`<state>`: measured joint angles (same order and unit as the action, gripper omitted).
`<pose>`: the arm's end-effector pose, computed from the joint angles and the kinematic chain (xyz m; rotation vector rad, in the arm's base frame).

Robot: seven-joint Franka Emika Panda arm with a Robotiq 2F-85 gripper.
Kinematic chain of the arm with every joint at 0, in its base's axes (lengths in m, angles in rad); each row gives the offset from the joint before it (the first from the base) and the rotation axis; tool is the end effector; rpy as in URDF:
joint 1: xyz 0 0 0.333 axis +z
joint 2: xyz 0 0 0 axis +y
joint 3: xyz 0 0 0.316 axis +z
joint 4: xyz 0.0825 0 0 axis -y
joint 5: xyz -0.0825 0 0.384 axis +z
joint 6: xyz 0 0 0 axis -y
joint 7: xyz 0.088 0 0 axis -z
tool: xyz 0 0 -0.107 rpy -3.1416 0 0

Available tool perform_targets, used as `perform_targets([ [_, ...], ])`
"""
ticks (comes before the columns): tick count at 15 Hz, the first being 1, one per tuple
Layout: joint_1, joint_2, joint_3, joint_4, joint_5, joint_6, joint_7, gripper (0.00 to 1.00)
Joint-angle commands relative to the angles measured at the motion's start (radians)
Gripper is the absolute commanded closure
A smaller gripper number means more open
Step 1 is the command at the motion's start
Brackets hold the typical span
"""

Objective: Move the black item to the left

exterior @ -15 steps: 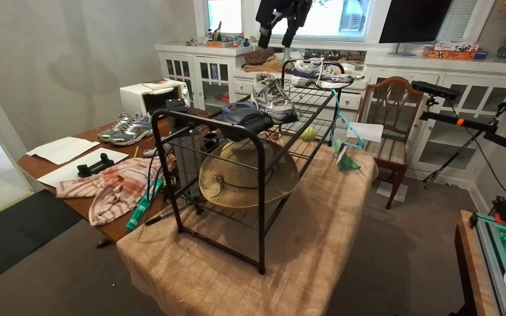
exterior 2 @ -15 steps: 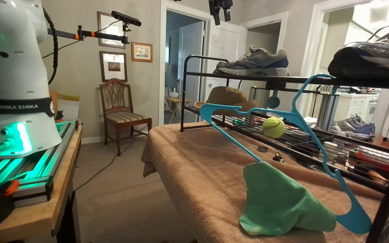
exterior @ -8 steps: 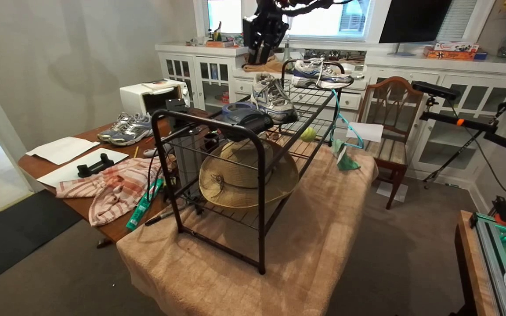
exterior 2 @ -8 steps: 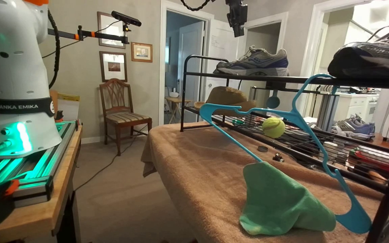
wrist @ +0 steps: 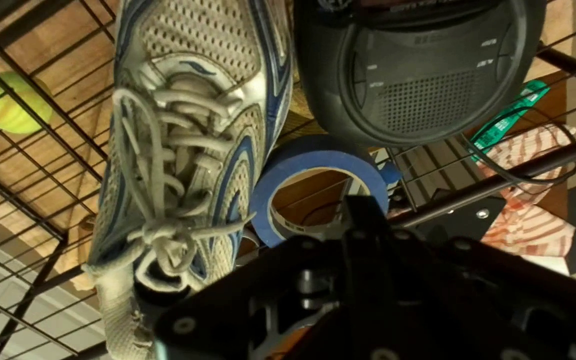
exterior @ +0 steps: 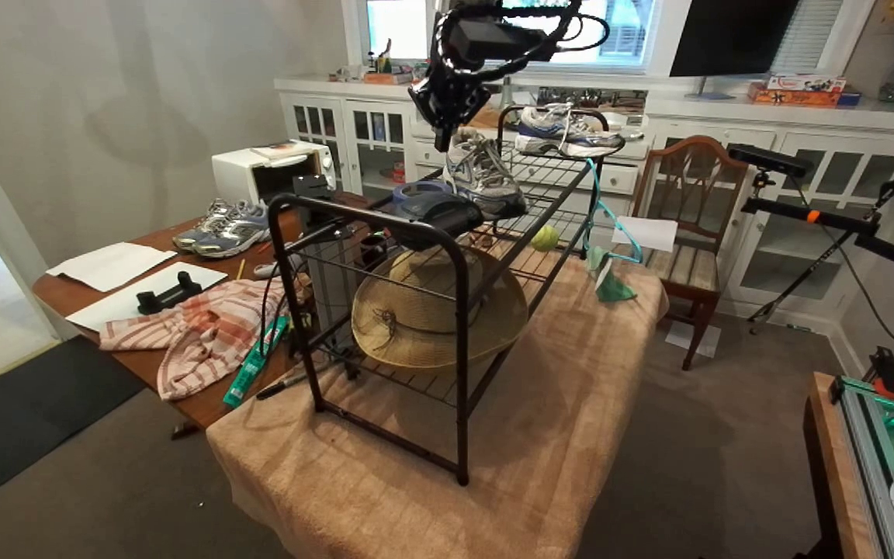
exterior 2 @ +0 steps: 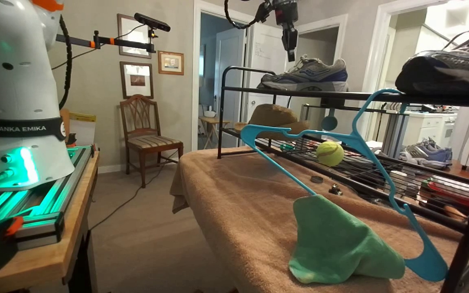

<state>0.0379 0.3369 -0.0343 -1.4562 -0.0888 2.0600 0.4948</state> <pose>0.6882 0.0012 0.5201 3.0050 -0.6981 0.4377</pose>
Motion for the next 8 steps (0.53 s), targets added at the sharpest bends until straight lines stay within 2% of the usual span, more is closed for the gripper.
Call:
perform_targets([
  [1, 0.038, 0.046, -0.028, 0.024, -0.029, -0.002, 0.102, 1.0],
  [8, 0.061, 0.078, -0.045, 0.002, -0.06, 0.077, 0.118, 1.0],
])
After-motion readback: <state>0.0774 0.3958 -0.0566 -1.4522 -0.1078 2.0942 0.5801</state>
